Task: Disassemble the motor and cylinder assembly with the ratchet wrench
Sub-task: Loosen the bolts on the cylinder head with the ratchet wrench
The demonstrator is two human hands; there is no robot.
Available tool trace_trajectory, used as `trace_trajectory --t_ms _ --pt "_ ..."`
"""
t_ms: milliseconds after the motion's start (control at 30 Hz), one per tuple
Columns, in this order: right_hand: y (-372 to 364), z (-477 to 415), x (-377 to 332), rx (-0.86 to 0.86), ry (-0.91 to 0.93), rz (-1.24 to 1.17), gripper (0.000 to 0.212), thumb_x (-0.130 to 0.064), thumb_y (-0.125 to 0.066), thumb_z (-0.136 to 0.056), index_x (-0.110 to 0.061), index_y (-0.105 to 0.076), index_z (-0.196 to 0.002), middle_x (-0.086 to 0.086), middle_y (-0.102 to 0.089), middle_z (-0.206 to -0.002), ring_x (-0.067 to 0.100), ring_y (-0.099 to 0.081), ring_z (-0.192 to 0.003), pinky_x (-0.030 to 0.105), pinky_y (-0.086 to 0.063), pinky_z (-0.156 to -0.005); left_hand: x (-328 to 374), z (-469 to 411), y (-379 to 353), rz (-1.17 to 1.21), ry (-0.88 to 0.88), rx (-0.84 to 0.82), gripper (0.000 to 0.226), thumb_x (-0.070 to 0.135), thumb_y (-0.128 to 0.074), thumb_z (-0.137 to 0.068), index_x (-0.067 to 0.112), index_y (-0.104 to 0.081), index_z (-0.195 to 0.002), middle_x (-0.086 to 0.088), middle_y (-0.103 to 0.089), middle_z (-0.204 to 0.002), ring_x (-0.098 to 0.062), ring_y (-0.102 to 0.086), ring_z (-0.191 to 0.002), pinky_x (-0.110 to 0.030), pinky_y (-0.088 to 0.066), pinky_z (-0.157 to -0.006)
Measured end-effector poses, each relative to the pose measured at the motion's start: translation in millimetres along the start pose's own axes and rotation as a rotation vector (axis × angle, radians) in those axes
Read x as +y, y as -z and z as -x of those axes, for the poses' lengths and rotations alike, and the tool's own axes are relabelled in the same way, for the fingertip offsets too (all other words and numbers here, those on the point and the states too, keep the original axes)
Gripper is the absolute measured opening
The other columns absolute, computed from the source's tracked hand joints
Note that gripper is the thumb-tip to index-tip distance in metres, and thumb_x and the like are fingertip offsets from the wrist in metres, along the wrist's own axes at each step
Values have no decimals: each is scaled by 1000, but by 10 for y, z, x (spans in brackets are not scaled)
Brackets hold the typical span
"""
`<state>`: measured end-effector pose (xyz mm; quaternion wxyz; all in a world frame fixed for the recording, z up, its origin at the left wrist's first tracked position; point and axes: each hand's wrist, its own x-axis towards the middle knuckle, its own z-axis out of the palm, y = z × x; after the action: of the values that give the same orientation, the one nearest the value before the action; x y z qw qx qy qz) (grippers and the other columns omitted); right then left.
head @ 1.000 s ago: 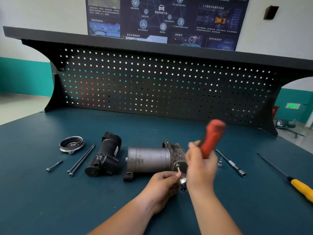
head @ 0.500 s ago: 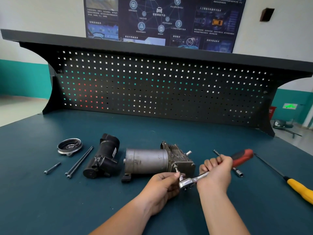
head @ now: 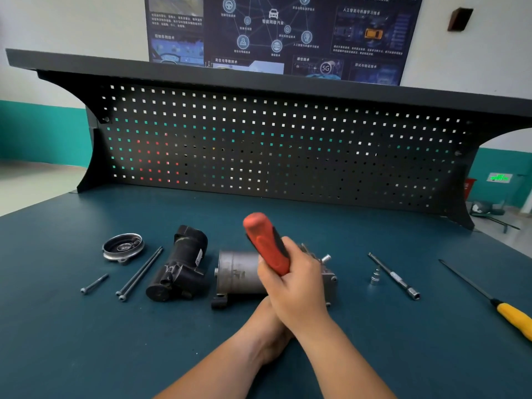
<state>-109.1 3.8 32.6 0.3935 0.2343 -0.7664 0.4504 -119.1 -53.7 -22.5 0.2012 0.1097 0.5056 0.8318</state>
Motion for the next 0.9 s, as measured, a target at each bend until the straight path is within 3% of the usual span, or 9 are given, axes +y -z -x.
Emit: trace_trajectory --t_ms 100,200,300,367,600,733,900 --pt "12 24 19 47 -33 -72 20 -40 -51 -72 -31 -37 -61 -11 -41 -52 6 -38 -50 20 -28 -49 1 9 2 -44 3 15 29 0 -48 -91 11 -71 -78 -6 -66 -72 -15 -64 -65 -26 -51 -59" --pt "113 -2 49 239 -241 -249 22 -39 -60 -69 -25 -46 -60 -14 -45 -48 0 -39 -45 12 -30 -47 -26 -14 -4 -70 2 64 26 -5 -51 -88 6 -70 -74 -14 -62 -77 -20 -57 -72 -27 -48 -67" --pt "256 -100 117 476 -501 -502 19 -24 -60 -74 -22 -46 -62 -13 -40 -42 1 -36 -40 16 -32 -43 -47 -41 -36 -32 24 109 12 11 -59 -87 7 -64 -78 -11 -49 -77 -15 -40 -65 -21 -39 -60" --pt "363 -157 217 632 -628 -691 28 -13 -55 -85 -19 -37 -64 -14 -32 -41 2 -29 -36 16 -25 -37 -55 -50 -53 -1 36 119 13 20 -61 -84 9 -65 -76 -8 -48 -73 -12 -38 -63 -18 -36 -56" --pt "554 -17 586 929 -1073 -1057 28 -22 -42 -89 -22 -30 -64 -10 -24 -45 7 -24 -37 19 -18 -36 -89 -75 -38 -45 26 141 26 14 -57 -91 12 -73 -70 -1 -71 -70 -5 -60 -58 -14 -45 -58" --pt "548 -10 546 943 -1033 -1000 27 -21 -42 -88 -22 -30 -64 -12 -26 -41 6 -25 -33 15 -19 -34 -72 -61 -38 -70 35 144 31 14 -57 -92 14 -77 -68 -1 -71 -71 -5 -60 -58 -15 -45 -59" --pt "424 -109 307 801 -663 -734 28 -8 -49 -87 -18 -35 -65 -14 -32 -41 2 -29 -35 16 -25 -36 -49 -62 -43 -52 58 156 18 17 -63 -86 11 -72 -71 -2 -63 -65 -8 -54 -54 -16 -44 -55"
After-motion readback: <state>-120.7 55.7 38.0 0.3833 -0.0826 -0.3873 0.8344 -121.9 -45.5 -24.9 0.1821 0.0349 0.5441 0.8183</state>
